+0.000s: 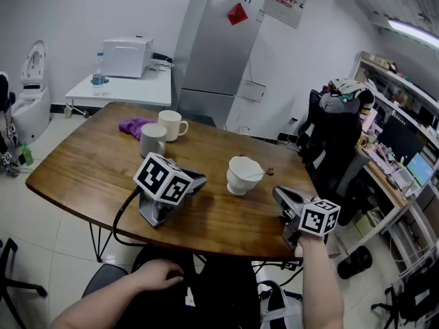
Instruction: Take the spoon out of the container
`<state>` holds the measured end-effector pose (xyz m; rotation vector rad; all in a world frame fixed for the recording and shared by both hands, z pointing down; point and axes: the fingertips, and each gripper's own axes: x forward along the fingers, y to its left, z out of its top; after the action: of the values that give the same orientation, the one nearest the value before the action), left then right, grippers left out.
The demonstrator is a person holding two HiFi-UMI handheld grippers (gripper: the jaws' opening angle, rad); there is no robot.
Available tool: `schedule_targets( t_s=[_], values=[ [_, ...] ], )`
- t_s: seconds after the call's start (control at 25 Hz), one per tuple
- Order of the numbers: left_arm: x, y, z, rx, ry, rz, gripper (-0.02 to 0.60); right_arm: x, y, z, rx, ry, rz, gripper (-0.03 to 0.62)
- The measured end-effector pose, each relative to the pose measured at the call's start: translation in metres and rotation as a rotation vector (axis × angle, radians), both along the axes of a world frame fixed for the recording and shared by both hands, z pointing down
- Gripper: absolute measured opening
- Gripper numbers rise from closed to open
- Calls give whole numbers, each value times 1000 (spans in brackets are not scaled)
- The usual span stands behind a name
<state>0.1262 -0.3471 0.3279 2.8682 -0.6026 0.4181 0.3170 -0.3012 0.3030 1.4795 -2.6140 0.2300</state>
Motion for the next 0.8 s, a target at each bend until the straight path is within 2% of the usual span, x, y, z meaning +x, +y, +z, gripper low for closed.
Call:
schedule_targets(
  t_s=[0.48,0.8],
  values=[
    [-1,1,1,3,-4,5,12,-3,3,-13,20,-18,20,8],
    [0,1,0,2,-5,4,12,-3,-3,-42,28,-82,44,86]
  ],
)
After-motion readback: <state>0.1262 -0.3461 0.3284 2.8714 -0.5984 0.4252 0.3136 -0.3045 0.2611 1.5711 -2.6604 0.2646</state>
